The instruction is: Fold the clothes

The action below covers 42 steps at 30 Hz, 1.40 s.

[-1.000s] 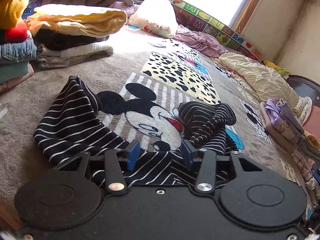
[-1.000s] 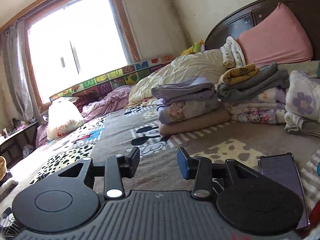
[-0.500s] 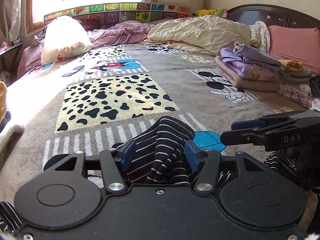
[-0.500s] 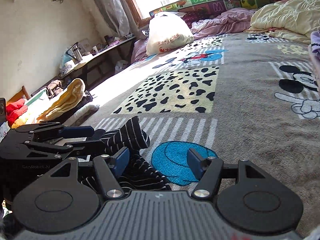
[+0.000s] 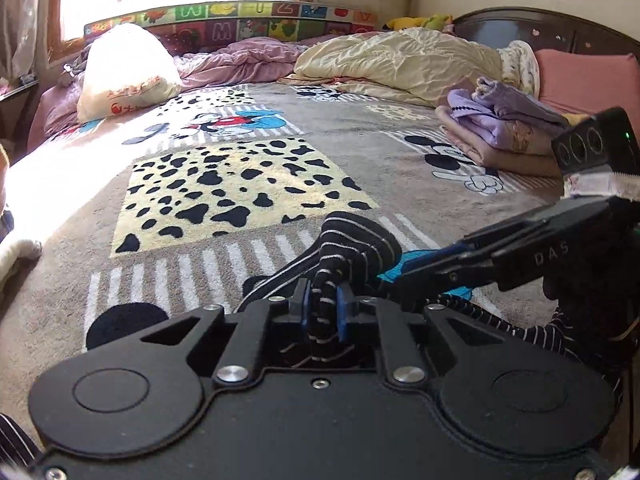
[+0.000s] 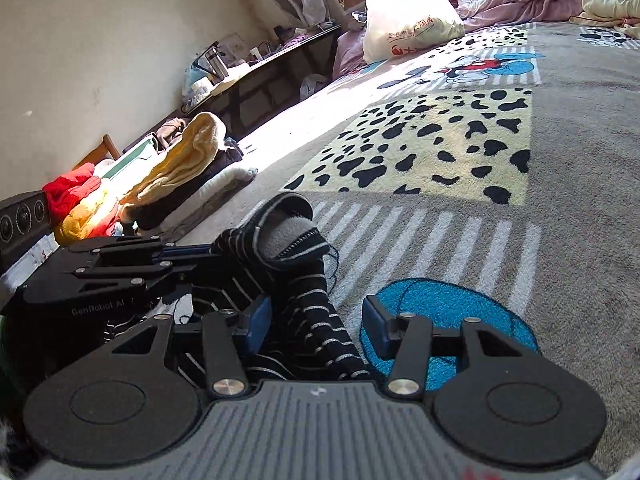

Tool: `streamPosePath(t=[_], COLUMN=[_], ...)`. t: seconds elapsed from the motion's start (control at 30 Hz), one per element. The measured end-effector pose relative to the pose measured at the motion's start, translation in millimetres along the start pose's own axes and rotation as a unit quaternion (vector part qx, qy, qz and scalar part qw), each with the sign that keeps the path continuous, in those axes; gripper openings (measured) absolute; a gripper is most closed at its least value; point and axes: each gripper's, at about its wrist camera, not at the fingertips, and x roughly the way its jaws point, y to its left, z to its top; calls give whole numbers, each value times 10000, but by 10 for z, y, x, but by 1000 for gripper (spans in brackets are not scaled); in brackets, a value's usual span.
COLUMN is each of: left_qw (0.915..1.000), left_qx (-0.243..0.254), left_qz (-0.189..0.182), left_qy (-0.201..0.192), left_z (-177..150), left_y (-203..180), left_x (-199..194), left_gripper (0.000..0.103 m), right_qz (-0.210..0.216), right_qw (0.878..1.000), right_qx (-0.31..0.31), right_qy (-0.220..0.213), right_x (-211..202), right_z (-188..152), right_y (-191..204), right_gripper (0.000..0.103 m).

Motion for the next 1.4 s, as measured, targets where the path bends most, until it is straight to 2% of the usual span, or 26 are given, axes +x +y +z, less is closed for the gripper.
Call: streamPosePath(t=[0.07,0.13,0.23,0.27,0.3,0.4,0.57,0.77,0.93,1.03,1.13,1.17,1.2,1.23,1.3,1.4], left_qw=[9972,9900,9802,9777,9762,9747,9773,9783,9769,9764,9780,9770,9754,9746,9742,9718], left_qx=[-728,-1372,-1911,-2013,-2078,-2159,-2098,-2018,-2075,-2134,-2054,-2091,-2160,-2209,-2242,-2338], left_qz=[169,303,473,546,563,523,262,59,-24,114,316,360,392,335,261,243], left_qy=[58,133,232,263,272,257,-152,-455,-502,-299,159,214,221,181,87,177], left_z=[-51,-119,-206,-217,-223,-223,-178,-75,6,51,36,36,39,54,93,100], left_y=[284,530,725,760,780,797,754,707,730,826,909,936,961,984,1013,1085], left_x=[-58,-112,-131,-124,-115,-92,-161,-93,0,99,300,322,321,306,279,363], left_gripper=[9,9,9,9,9,9,8,5,5,5,5,5,9,13,37,40], right_qz=[-77,-97,-4,20,16,22,64,-222,-507,-678,-849,-906,-962,-1019,-1114,-1133], right_qw=[9999,9999,9998,9999,9999,9991,9917,9714,9720,9726,9725,9723,9721,9718,9708,9685], right_qx=[-46,8,171,157,143,392,1006,1588,1695,1758,1819,1840,1860,1880,1929,2063], right_qy=[54,56,51,52,59,-152,-803,-1754,-1544,-1363,-1182,-1121,-1060,-999,-893,-812], right_x=[68,125,220,241,258,194,-159,-807,-738,-659,-580,-553,-527,-501,-457,-424], right_z=[-6,-10,-33,-47,-61,-47,31,116,108,101,94,91,89,86,79,47], right_y=[46,57,34,43,52,-53,-325,-720,-871,-954,-1038,-1066,-1094,-1122,-1175,-1239], right_gripper=[52,52,52,44,26,11,10,9,9,12,28,40,49,51,53,53])
